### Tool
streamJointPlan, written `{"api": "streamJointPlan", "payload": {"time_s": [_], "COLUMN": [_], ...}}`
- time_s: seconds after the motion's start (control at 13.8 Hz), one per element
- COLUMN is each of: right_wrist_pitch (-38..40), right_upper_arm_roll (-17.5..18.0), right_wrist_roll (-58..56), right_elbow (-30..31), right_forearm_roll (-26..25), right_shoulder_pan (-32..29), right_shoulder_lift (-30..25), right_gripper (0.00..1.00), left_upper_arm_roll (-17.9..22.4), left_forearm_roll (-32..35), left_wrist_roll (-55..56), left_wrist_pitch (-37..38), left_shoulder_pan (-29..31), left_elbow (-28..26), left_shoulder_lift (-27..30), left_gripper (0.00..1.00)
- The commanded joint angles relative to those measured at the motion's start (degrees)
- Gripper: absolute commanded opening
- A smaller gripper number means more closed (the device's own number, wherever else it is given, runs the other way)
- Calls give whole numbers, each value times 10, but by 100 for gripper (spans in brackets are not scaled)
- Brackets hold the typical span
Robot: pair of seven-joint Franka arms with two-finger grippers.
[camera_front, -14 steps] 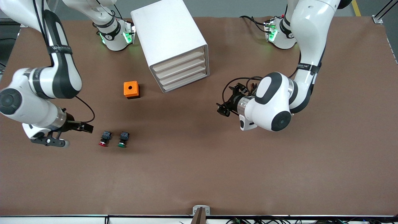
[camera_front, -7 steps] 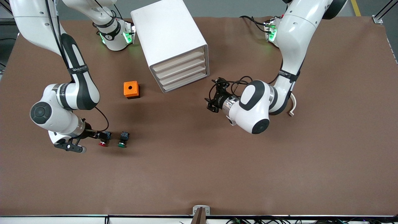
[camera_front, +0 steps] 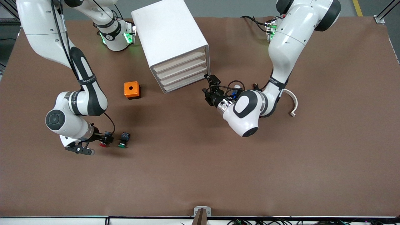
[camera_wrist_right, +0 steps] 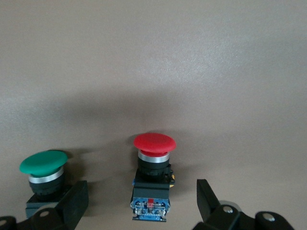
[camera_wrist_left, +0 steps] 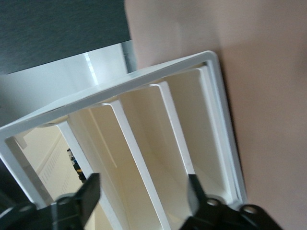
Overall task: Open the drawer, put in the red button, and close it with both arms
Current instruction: 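Close the right gripper on the red button while the left gripper grips the drawer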
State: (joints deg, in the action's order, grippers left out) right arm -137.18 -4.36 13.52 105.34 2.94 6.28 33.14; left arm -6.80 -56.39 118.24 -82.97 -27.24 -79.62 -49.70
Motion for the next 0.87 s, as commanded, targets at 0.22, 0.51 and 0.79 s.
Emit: {"api": "streamJointPlan", "payload": {"time_s": [0.22,0.51,0.79], "right_wrist_pitch": [-17,-17,-17], "right_upper_arm_roll": [-1,-1,-1], "right_wrist_roll": [18,18,17], "right_elbow": [5,6,6], "right_forearm_roll": [5,5,5], "right_shoulder_pan": [8,7,2], "right_shoulder_lift": [10,12,17], "right_gripper": [100,100,100], "left_upper_arm_roll": [-37,-46,-50], "left_forearm_roll": [-30,-50,-62], "left_wrist_roll": [55,88,121], "left_wrist_pitch": [37,41,42], "left_shoulder_pan": [1,-3,-17], "left_elbow": [10,9,8], "left_shoulder_lift": [-43,-55,-65], "left_gripper": [53,52,50]}}
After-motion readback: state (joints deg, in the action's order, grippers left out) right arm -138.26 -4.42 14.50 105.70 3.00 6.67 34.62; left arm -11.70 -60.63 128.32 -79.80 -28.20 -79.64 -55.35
